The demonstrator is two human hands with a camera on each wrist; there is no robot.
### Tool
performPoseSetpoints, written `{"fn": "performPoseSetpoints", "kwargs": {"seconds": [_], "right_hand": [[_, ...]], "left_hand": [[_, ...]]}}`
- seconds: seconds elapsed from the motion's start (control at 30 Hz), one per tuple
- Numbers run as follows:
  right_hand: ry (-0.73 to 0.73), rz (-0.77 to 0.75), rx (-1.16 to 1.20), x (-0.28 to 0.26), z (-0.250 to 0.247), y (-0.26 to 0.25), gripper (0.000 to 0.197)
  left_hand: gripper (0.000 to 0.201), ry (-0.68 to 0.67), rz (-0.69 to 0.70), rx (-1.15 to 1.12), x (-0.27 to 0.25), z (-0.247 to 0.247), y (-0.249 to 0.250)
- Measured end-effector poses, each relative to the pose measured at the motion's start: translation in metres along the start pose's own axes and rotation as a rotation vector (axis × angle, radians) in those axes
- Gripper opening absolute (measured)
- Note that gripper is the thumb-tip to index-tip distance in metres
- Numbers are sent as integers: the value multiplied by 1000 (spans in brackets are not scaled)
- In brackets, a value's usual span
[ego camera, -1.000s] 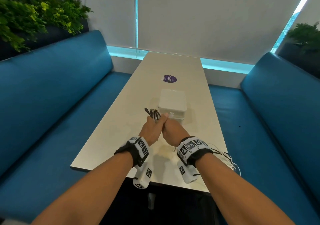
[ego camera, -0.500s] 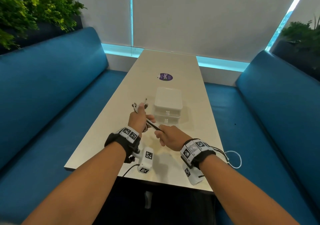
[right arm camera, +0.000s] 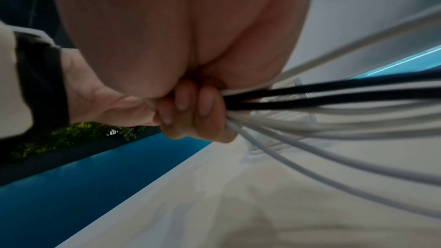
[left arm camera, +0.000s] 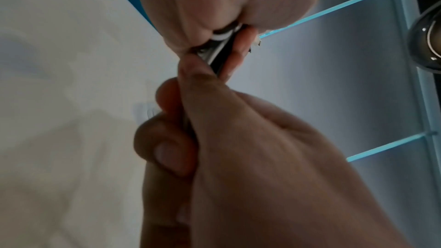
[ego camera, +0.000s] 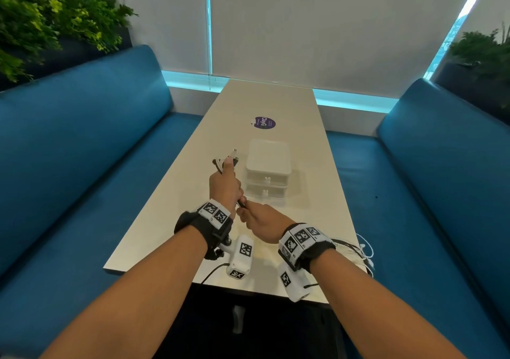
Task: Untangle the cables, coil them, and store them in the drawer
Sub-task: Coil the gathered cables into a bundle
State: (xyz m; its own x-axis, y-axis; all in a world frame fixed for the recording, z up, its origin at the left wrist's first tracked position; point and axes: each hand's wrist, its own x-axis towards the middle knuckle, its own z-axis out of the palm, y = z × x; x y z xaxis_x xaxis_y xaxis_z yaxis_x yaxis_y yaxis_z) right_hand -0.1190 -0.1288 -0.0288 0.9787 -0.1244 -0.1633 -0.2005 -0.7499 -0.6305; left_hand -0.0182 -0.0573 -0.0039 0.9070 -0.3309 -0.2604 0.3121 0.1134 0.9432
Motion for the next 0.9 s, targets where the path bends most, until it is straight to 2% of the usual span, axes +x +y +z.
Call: {"fn": "performPoseSetpoints", "kwargs": {"seconds": [0.23,0.4,0.53,0.63,0.73,0.9], "right_hand": [[-4,30,-57,1,-11,-4,32],[-68,56,-69,-7,-5,-2,24],[-100,44,-222,-18,-5,11,33],[-96,18,-284,-24,-6,21,36],[-85,7,-365,-19,-12,25,35],[-29,60,-464,-16,-33,38,46]], "left_hand": [[47,-70,69,243,-5,-2,17],[53,-98,268,531,2,-9,23],[48,-230,368,714,14,-29,18],[47,-328,373,874,17,-43,8],[56,-427,372,1038,11,-43,1],[59,-621,304,1178,0,-37,-2]]}}
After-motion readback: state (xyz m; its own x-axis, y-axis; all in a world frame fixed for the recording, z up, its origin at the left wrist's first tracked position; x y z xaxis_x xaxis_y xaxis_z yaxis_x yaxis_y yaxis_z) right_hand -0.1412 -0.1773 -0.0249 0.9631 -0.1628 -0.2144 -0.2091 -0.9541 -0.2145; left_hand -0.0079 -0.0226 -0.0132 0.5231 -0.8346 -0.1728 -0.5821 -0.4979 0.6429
